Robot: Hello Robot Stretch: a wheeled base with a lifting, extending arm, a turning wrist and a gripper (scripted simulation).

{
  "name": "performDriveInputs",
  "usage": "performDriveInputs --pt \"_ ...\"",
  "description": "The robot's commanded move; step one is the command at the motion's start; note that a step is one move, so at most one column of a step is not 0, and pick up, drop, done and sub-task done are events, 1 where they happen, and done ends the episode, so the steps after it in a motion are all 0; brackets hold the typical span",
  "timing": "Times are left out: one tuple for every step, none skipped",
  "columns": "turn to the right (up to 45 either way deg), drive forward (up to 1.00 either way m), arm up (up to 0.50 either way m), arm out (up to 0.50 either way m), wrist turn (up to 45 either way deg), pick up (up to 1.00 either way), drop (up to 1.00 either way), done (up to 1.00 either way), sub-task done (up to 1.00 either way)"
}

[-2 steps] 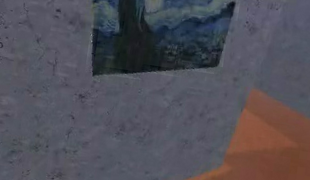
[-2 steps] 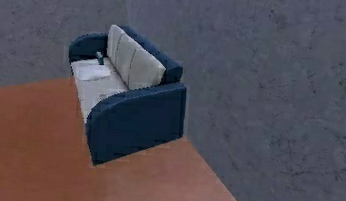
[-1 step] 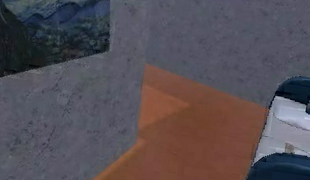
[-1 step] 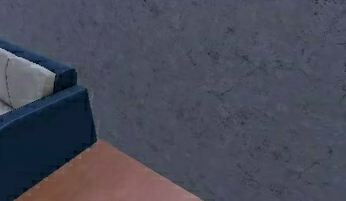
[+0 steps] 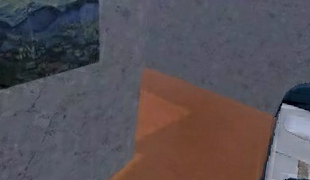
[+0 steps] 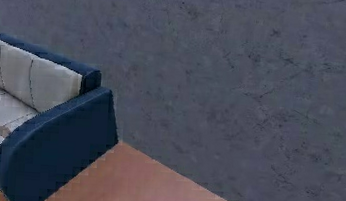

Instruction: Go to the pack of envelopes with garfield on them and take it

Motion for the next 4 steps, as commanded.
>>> performDriveInputs --pt "18.0 0.0 0.0 0.0 0.0 0.0 0.0 0.0 0.0" --pt "0.0 0.95 0.0 0.0 0.0 0.0 0.0 0.0 0.0" --pt "15.0 0.0 0.0 0.0 0.0 0.0 0.0 0.0 0.0" --pt "0.0 1.0 0.0 0.0 0.0 0.0 0.0 0.0 0.0"
